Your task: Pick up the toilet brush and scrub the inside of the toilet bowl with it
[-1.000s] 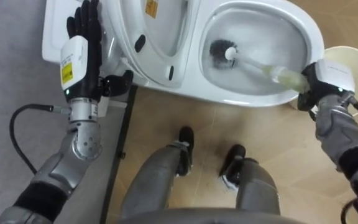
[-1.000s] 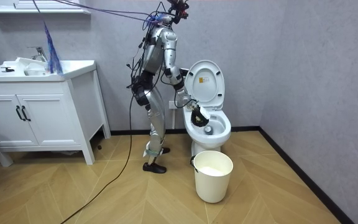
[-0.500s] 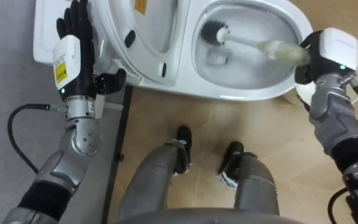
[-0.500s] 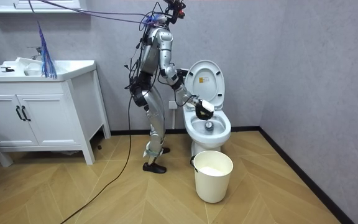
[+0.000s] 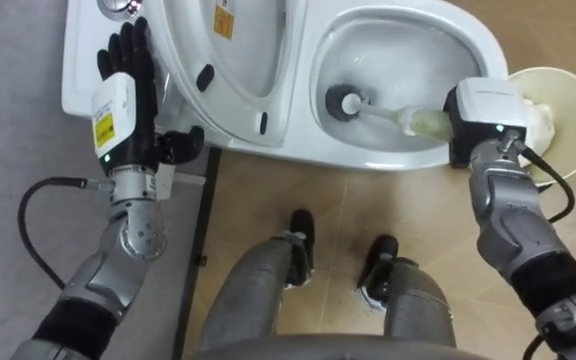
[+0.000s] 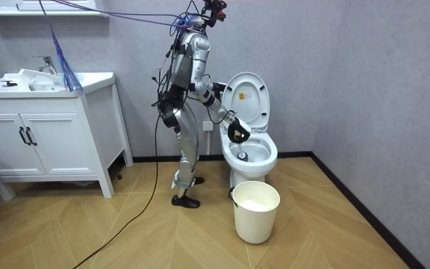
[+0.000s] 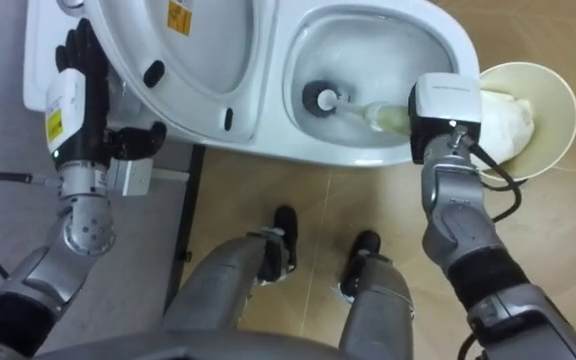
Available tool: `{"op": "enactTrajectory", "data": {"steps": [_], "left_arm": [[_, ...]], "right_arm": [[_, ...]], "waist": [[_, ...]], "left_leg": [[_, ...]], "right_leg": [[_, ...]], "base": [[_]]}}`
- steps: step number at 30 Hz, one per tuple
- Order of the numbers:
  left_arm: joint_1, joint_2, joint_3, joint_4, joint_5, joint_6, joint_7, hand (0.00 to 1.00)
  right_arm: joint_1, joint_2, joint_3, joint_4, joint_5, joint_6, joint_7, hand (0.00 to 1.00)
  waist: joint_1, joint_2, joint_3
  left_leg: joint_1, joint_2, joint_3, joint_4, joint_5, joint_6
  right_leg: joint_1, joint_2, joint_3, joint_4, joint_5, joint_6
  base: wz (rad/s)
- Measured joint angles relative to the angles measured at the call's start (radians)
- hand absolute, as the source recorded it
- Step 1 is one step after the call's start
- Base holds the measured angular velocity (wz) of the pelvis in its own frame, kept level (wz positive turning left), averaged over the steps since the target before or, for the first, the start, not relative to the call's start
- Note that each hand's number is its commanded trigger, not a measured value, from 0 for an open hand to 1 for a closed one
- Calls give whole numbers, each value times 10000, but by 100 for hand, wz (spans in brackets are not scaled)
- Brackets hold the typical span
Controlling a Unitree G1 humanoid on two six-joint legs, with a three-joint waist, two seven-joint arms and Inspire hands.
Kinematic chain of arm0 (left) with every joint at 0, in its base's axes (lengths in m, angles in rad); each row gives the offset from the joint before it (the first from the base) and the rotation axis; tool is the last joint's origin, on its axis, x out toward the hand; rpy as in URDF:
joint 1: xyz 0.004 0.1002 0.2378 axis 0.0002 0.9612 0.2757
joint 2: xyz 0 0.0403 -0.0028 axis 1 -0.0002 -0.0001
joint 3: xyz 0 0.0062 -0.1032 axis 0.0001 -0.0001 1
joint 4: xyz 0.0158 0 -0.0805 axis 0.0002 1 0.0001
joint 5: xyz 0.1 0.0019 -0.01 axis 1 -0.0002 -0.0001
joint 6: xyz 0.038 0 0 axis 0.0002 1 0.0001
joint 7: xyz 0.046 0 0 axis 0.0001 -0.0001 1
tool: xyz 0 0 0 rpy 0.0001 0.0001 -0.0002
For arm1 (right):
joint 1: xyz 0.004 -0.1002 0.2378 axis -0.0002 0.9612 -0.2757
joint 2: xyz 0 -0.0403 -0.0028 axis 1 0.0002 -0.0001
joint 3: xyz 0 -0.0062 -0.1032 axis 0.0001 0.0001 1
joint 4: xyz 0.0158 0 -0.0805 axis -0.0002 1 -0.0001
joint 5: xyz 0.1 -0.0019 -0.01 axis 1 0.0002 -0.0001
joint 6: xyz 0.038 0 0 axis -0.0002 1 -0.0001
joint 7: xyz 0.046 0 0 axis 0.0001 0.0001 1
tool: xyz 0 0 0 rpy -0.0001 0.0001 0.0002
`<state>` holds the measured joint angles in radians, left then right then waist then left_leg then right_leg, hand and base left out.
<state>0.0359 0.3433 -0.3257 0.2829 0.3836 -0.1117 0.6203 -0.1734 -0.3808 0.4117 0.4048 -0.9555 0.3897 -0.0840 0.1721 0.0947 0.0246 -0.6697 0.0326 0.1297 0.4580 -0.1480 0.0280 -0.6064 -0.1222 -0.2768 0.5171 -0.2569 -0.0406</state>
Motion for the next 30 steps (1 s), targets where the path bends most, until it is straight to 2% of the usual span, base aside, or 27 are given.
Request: {"op": "enactTrajectory", "data": {"steps": [4, 5, 8, 10, 12, 16, 18, 21, 23, 25, 26, 27, 28, 29, 30], "left_arm": [[45, 51, -24, 117, -17, -56, 68, 0], [45, 51, -30, 163, -21, -56, 59, 0], [45, 92, -139, 228, -4, -80, 28, 0], [45, 177, -151, 335, -4, -167, -15, 0], [44, 218, -131, 454, 46, -189, -256, 0], [44, 260, -84, 819, 50, -193, -710, 0], [46, 286, -84, 1180, 52, -246, -817, 0], [78, 290, -68, 1844, 52, -296, -895, 0], [341, 277, 175, 2338, 361, -348, -957, 0], [699, 259, 447, 2489, 417, -408, -1038, 0], [1042, 241, 658, 2515, 415, -408, -1086, 0], [1504, 214, 927, 2511, 437, -409, -1104, 0], [1725, 197, 1054, 2505, 439, -406, -1102, 0], [2165, 71, 1387, 2556, 438, -324, -1126, 0], [2536, -179, 1703, 2585, 415, -154, -1104, 0]], "right_arm": [[-117, 21, 1, 580, 29, 5, 25, 100], [-234, 32, 2, 1033, 84, -61, 5, 100], [-363, -155, 2, 2060, 837, -353, -105, 100], [-391, -189, -4, 2537, 1545, -578, -210, 100], [-333, -186, -242, 2994, 1847, -1021, -356, 100], [127, -284, -400, 3391, 2118, -1476, -269, 100], [473, -307, -441, 3480, 2266, -1666, -200, 100], [980, -279, -440, 3764, 2615, -1972, 61, 100], [1507, -167, -639, 3873, 2611, -2222, 104, 100], [1898, -59, -906, 4054, 2723, -2400, 83, 100], [2256, 44, -1125, 3999, 2761, -2466, 93, 100], [2588, 203, -1363, 3945, 2755, -2486, 89, 100], [2748, 257, -1432, 3896, 2761, -2494, 94, 100], [3041, 353, -1563, 3848, 2762, -2570, 84, 100], [3295, 377, -1618, 3829, 2851, -2623, 43, 100]], "waist": [[-7, -31, 14], [-32, -66, 38], [-31, -63, 37], [-68, -113, 71], [-101, -262, 159], [-111, -371, 147], [-137, -468, 108], [-163, -612, -16], [-182, -738, -114], [-260, -758, -148], [-322, -757, -193], [-332, -814, -269], [-330, -832, -298], [-342, -857, -310], [-363, -879, -313]], "left_leg": [[29, 23, -21, 180, 0, 1], [74, 19, -55, 199, 0, 1], [257, 21, -66, 100, 0, 1], [394, 12, -69, 12, 0, 0], [634, -71, -135, -44, 1, 0], [1252, -196, -127, -307, 0, 0], [1637, -259, -138, -436, 1, 0], [2366, -269, -142, -699, 1, -1], [2964, -270, -149, -947, 1, -2], [3344, -260, -188, -999, -1, -4], [3615, -261, -209, -1056, -1, -4], [3896, -261, -215, -1192, -9, -18], [4040, -258, -224, -1237, -22, -39], [4351, -270, -259, -1354, -32, -55], [4625, -286, -264, -1511, -32, -56]], "right_leg": [[154, 21, -107, -2, 4, 0], [233, 5, -202, 2, 4, 0], [535, 9, -476, -155, 2, -1], [666, -10, -530, -199, -1, -4], [853, -143, -568, -144, -83, 2], [1315, -272, -527, -195, -197, 72], [1648, -315, -525, -222, -249, 107], [2421, -248, -542, -569, -255, 129], [3011, -174, -503, -868, -240, 152], [3537, -116, -597, -1169, -225, 166], [3917, -72, -667, -1397, -209, 190], [4215, -15, -631, -1577, -199, 204], [4375, 9, -632, -1611, -194, 207], [4718, 25, -688, -1784, -194, 208], [5013, 39, -749, -1967, -192, 213]], "base": [[4], [11], [13], [8], [5], [1], [2], [-2], [-9], [5], [9], [4], [0], [0], [6]]}}
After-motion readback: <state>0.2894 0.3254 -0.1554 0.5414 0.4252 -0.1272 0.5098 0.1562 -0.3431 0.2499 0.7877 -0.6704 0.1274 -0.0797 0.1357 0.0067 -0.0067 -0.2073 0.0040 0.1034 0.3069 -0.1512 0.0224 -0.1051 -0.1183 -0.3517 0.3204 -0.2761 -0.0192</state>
